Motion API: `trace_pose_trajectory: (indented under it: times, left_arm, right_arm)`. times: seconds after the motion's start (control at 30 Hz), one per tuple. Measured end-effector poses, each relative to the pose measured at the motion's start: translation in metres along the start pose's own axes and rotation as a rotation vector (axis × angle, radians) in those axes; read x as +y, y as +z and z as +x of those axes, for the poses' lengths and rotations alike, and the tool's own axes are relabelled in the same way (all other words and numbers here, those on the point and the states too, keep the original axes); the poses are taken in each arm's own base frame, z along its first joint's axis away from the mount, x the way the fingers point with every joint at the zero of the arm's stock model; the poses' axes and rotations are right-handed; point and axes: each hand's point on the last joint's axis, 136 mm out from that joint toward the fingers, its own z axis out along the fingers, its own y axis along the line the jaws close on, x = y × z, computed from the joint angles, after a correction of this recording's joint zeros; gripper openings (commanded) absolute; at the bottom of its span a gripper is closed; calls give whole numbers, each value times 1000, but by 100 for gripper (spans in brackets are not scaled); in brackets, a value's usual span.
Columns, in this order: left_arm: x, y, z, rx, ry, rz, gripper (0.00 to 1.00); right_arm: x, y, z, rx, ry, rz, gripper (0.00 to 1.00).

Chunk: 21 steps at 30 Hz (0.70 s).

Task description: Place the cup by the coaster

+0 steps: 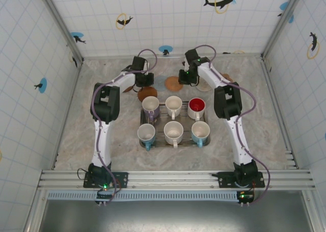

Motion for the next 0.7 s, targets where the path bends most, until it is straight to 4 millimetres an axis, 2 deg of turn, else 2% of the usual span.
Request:
trace_pose_trajectory:
  times: [0.3, 0.7]
  left_arm:
    - [0, 0, 0, 0, 0, 0, 0]
    - [0, 0, 0, 0, 0, 0, 0]
  right_arm:
    - [-10, -1, 1, 12, -1, 15, 0]
    - [-36, -8, -7, 0, 30, 26, 0]
